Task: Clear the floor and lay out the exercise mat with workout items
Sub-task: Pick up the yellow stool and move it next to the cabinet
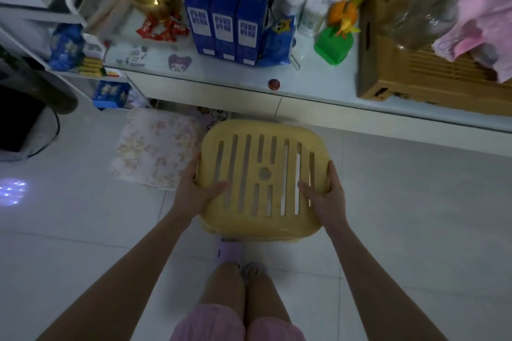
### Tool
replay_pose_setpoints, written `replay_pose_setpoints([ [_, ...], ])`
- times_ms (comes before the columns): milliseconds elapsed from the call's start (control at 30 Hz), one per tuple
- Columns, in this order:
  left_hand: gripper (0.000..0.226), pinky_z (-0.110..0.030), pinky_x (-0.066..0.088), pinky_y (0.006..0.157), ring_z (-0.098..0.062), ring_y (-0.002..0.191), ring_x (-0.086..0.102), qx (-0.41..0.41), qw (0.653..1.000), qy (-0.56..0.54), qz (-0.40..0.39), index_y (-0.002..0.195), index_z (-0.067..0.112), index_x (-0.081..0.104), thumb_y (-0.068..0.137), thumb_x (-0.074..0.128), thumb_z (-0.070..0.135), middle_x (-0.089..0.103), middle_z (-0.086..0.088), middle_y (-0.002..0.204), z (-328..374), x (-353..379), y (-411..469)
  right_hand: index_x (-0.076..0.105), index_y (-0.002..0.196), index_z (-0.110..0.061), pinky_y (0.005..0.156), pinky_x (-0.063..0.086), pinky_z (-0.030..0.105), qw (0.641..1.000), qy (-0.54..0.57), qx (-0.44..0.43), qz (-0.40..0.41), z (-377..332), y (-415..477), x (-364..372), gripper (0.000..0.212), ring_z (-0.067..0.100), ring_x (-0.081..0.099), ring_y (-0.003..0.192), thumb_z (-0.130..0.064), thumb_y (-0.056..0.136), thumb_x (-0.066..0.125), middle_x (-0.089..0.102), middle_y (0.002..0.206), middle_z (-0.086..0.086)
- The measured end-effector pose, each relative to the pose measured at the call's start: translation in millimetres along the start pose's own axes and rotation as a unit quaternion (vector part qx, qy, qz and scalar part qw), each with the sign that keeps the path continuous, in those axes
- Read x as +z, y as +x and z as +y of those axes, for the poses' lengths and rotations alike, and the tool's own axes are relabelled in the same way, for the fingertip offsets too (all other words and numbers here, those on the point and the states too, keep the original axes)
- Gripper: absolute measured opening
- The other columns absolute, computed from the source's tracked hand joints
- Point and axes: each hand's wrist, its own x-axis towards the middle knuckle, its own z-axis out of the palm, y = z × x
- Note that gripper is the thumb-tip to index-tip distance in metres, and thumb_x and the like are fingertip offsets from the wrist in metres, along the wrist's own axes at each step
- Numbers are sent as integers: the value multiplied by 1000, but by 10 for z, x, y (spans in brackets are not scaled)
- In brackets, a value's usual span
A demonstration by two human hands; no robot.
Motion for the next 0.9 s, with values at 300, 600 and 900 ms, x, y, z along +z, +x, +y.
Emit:
replay_pose_setpoints([
  [300,90,-36,49,89,-16,116,52,-4,1000,8,-10,140,40,35,64,84,32,54,8,130,-1074,214,1227,21,150,-26,105,38,50,1000,-17,-18,1,947,1038,789,93,25,44,129,-31,76,77,45,144,0],
  [600,97,-40,46,94,-18,121,47,15,1000,12,-7,145,36,27,67,83,25,48,2,138,-1789,359,1914,28,147,-28,99,45,44,999,2,-32,12,1579,1570,1253,85,21,54,119,-28,77,76,57,130,-5],
  [900,96,-48,44,100,-20,123,48,8,1000,-8,-8,145,35,28,67,83,24,48,1,138,-1975,410,2114,23,150,-25,105,40,50,1000,19,-15,13,1748,1744,1408,93,24,46,128,-30,75,77,49,141,2],
])
